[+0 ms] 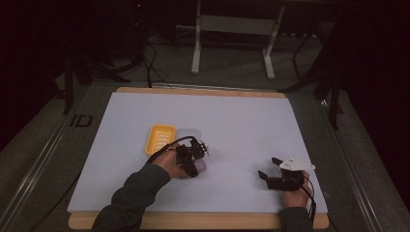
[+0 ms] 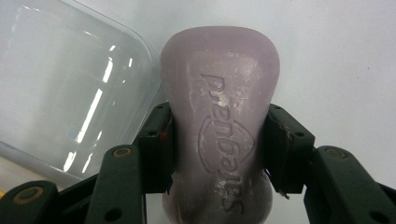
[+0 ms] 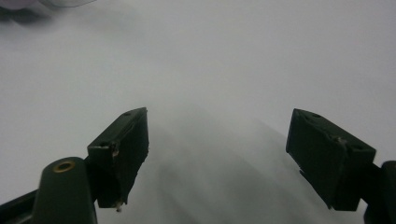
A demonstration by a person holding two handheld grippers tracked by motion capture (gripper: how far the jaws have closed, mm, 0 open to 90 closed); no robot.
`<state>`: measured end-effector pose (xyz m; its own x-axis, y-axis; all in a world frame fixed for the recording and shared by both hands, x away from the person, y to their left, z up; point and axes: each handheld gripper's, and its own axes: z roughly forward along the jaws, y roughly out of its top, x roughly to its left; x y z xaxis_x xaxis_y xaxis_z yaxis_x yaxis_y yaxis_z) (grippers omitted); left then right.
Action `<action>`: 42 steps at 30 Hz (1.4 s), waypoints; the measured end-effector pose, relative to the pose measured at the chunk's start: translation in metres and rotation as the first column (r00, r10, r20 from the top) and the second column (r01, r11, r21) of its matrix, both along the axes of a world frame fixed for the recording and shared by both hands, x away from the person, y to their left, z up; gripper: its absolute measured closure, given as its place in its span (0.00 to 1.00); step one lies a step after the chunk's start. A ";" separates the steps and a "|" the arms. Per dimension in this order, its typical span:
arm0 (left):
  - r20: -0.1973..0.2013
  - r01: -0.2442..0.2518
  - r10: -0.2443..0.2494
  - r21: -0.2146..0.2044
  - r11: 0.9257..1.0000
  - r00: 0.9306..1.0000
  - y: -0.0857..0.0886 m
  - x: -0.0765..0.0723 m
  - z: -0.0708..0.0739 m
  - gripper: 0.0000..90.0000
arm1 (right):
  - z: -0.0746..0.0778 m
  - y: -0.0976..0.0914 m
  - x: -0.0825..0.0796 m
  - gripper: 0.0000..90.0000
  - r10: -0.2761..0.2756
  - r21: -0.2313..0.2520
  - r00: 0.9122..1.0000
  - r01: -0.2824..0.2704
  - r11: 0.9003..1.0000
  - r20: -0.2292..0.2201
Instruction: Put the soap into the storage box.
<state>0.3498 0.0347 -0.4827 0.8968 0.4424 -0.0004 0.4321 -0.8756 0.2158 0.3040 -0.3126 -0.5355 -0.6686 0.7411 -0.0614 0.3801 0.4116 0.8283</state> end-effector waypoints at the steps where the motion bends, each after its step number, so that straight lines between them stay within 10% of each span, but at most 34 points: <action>1: 0.000 0.000 0.000 0.000 1.000 1.000 0.000 0.000 0.000 0.56 | 0.000 0.000 0.000 0.23 0.000 0.000 1.000 0.000 1.000 0.000; 42: 0.059 -0.029 0.031 -0.033 0.999 0.998 0.022 0.017 0.043 0.56 | 0.000 0.000 0.000 0.23 0.000 0.000 1.000 0.000 1.000 0.002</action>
<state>0.3666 0.0565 -0.4396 0.8820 0.4697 0.0379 0.4435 -0.8546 0.2702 0.3038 -0.3129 -0.5354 -0.6684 0.7412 -0.0630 0.3781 0.4115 0.8293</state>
